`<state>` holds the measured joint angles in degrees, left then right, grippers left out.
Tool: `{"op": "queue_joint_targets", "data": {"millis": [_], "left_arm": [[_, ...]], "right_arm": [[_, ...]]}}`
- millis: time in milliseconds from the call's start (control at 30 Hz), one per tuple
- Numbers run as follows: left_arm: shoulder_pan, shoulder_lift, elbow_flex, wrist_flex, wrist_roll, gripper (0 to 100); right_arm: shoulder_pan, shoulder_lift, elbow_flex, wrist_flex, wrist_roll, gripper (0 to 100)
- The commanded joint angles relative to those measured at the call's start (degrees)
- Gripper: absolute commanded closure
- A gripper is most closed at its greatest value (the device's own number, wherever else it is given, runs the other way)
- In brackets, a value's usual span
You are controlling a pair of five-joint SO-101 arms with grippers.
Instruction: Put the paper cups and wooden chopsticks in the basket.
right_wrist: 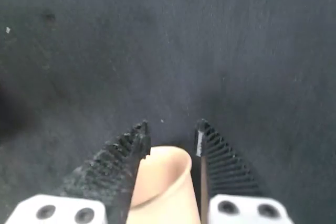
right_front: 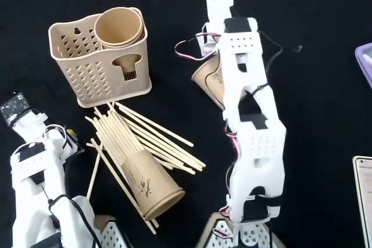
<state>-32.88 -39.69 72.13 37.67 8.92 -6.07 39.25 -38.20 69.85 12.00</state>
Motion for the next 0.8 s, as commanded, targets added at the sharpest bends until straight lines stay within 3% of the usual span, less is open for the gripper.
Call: {"op": "queue_joint_targets", "data": {"millis": [0, 133, 500, 633, 767], "left_arm": [[0.22, -1.32, -0.84, -0.44, -0.18, 78], [0.31, -1.32, -0.84, -0.44, -0.18, 78], [0.31, -1.32, -0.92, -0.62, -0.18, 78], [0.22, -1.32, -0.92, -0.62, -0.18, 78], [0.31, -1.32, -0.92, -0.70, -0.18, 78]], "right_arm": [[1.58, 3.38, -7.96, 5.45, 0.79, 84.0], [6.07, 7.08, -14.11, 11.25, 1.05, 84.0], [13.98, 11.91, -27.03, 29.54, 13.80, 84.5], [16.53, 12.62, -26.86, 31.03, 17.41, 99.5], [20.31, 12.26, -27.03, 31.38, 17.58, 98.6]]}}
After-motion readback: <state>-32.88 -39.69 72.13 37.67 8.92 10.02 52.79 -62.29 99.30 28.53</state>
